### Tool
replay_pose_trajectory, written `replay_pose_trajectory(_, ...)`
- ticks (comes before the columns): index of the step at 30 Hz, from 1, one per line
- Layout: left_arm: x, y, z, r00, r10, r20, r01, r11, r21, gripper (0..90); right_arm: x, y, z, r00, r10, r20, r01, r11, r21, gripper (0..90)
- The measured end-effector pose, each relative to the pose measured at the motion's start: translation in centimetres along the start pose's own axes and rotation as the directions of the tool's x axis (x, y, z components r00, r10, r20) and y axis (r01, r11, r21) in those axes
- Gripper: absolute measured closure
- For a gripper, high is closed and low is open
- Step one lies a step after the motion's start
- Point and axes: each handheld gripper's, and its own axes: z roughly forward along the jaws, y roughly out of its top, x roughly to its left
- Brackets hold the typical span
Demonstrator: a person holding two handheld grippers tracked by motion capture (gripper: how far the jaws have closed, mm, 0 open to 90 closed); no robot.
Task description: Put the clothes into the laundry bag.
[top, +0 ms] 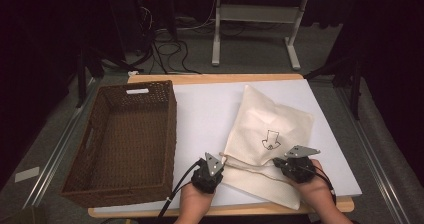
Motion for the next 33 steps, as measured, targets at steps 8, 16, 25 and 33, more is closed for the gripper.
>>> replay_pose_trajectory(8, -4.1, -1.3, -0.9, 0.9925, 0.064, 0.104, -0.066, 0.9978, 0.012, 84.5, -1.4, 0.2, 0.2, 0.9995, 0.007, 0.031, -0.007, 1.000, -0.001, 87.8)
replay_pose_trajectory(16, -5.0, -1.6, -1.0, 0.9879, 0.057, 0.144, -0.055, 0.9983, -0.020, 76.0, -3.0, 0.6, 0.6, 0.9984, 0.027, 0.049, -0.027, 1.000, 0.001, 87.3)
replay_pose_trajectory(25, -3.7, -0.6, -2.4, 0.9973, 0.003, 0.073, 0.007, 0.9899, -0.142, 45.9, -1.6, 0.1, -1.4, 0.9998, 0.018, 0.011, -0.017, 0.998, -0.060, 84.5)
replay_pose_trajectory(33, -1.5, 0.7, -2.2, 0.9976, -0.050, 0.048, 0.058, 0.9790, -0.195, 45.3, 0.0, -0.6, -3.5, 0.9997, 0.018, -0.017, -0.020, 0.995, -0.098, 77.4)
